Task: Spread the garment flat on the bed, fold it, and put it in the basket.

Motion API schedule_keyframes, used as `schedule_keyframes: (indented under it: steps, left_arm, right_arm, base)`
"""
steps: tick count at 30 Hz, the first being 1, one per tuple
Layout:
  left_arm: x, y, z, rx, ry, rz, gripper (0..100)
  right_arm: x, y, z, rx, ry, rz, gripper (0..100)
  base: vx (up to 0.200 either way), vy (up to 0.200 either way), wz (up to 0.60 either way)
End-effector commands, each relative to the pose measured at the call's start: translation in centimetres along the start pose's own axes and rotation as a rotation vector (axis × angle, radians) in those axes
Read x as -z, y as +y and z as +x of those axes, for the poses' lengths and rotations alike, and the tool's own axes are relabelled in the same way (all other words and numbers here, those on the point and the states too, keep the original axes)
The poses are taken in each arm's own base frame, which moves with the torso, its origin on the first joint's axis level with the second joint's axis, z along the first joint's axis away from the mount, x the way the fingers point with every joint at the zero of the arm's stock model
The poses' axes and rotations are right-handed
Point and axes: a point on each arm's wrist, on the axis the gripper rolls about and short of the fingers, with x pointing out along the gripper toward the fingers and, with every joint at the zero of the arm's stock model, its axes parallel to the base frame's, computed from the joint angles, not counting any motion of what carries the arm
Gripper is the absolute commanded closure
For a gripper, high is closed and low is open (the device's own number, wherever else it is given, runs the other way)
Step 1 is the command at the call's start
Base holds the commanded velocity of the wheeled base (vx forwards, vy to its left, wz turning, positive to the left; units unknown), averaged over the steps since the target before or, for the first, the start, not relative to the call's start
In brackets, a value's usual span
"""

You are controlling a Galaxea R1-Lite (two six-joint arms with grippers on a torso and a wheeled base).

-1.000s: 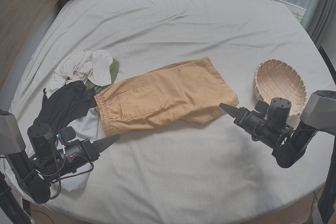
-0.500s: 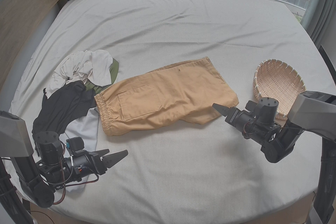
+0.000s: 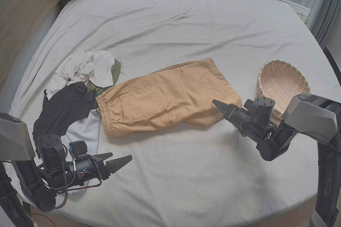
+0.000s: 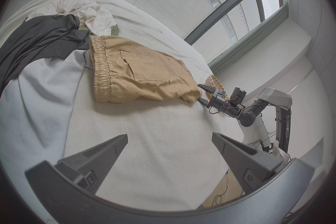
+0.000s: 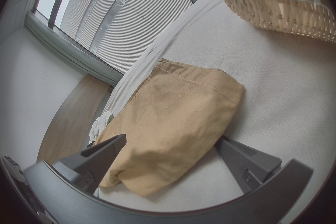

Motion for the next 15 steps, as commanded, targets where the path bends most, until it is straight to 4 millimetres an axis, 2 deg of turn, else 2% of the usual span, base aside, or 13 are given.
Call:
schedule_keyframes:
  steps: [1, 5, 10, 11, 15]
  left_arm:
    - [-0.2, -0.1, -0.1, 0.002, -0.009, 0.004, 0]
    - [-0.2, 0.0, -0.2, -0.002, -0.01, 0.002, 0]
    - [0.0, 0.0, -0.3, -0.006, -0.001, -0.004, 0]
    - [0.1, 0.0, -0.4, -0.007, 0.001, -0.005, 0]
    - [0.1, 0.0, -0.4, -0.009, 0.004, -0.007, 0]
  right_arm:
    - [0.2, -0.3, 2.0, 0.0, 0.002, 0.021, 0]
    - [-0.1, 0.0, 2.6, -0.019, -0.019, 0.036, 0]
    - [0.5, 0.3, 2.7, -0.036, -0.015, 0.034, 0]
    - [0.4, 0.5, 2.7, -0.051, -0.03, 0.031, 100]
    - [0.3, 0.8, 2.7, -0.068, -0.041, 0.029, 100]
  base:
    - [0.0, 0.0, 0.0]
    - [0.0, 0.0, 0.0]
    - [0.0, 0.0, 0.0]
    - [0.0, 0.0, 0.0]
    - [0.0, 0.0, 0.0]
